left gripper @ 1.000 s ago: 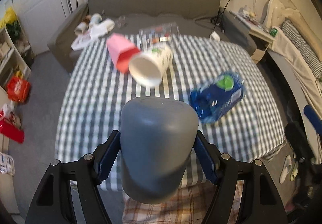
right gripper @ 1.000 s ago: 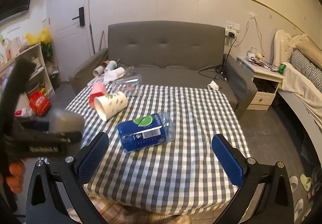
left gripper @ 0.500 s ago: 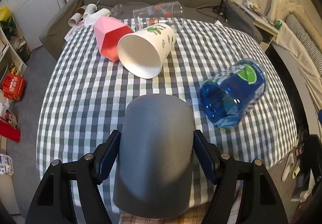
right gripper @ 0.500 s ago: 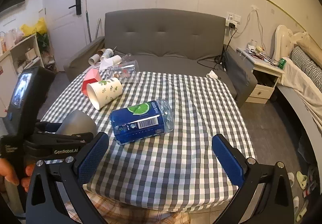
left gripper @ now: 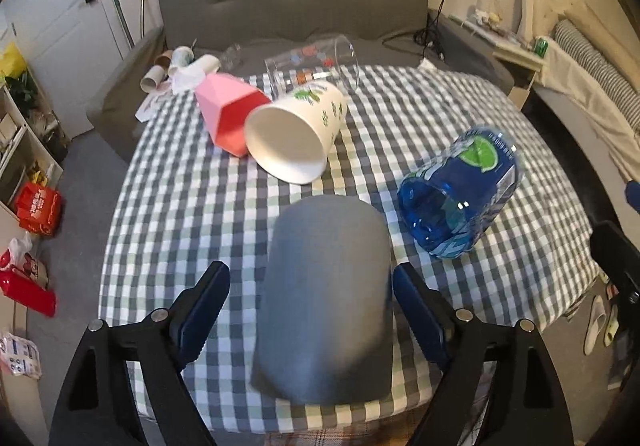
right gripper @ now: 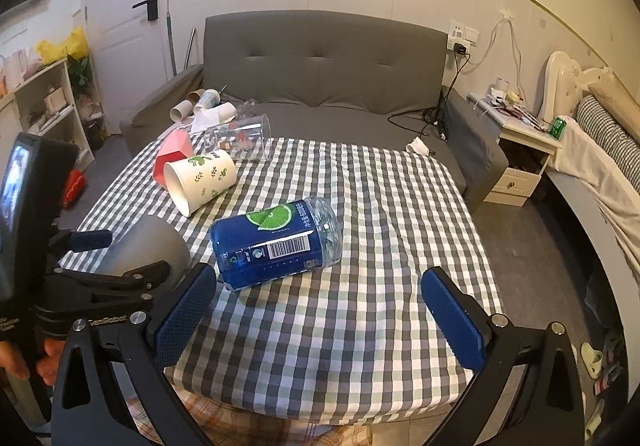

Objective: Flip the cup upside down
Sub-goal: 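Carry the gray cup with the left gripper toward the right gripper, then grasp the gray cup with the right gripper while the left gripper releases it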

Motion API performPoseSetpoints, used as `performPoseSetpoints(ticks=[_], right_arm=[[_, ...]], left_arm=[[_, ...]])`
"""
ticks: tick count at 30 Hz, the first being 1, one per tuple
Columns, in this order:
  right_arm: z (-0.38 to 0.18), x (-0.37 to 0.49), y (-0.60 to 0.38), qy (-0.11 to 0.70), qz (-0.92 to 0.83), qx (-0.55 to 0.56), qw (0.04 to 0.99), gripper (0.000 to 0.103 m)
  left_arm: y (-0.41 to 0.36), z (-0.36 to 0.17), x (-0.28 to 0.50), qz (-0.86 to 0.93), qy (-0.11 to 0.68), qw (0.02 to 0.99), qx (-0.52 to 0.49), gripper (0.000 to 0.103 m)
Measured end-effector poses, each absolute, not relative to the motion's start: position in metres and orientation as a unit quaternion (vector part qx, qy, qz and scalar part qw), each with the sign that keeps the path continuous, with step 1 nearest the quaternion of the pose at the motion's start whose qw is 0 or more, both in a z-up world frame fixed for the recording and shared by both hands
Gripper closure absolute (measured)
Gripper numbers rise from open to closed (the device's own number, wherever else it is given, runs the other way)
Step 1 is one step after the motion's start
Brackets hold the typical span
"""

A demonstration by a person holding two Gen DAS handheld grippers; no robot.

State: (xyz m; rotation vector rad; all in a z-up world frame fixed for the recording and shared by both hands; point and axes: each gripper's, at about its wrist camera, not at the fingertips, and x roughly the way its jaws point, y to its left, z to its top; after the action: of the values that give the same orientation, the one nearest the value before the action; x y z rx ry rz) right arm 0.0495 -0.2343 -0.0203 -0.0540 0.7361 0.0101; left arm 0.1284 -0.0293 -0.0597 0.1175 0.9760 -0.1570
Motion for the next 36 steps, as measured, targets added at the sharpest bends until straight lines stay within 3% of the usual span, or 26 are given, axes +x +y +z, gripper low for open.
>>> performPoseSetpoints(ticks=[9,15,36], right_arm=[[-0.001,0.04,-0.218,0.353,0.01,-0.037,0.935,0.0],[0.008,0.041,-0.195,0.375,0.031,-0.036,0.926,0.0],[-0.047,0.149,-0.101,0.588,0.109,-0.003,0.802,0.0]], left_arm=[[0.006,-0.024,0.098,-0.071,0.388,0.918,0.036,0.012],[0.039,-0.013,0.078,-0.057,0.353,0.933,0.027,0.004],[0.117,-0.034,0.084,0.046,0.37,0.928,0.004,0.001]])
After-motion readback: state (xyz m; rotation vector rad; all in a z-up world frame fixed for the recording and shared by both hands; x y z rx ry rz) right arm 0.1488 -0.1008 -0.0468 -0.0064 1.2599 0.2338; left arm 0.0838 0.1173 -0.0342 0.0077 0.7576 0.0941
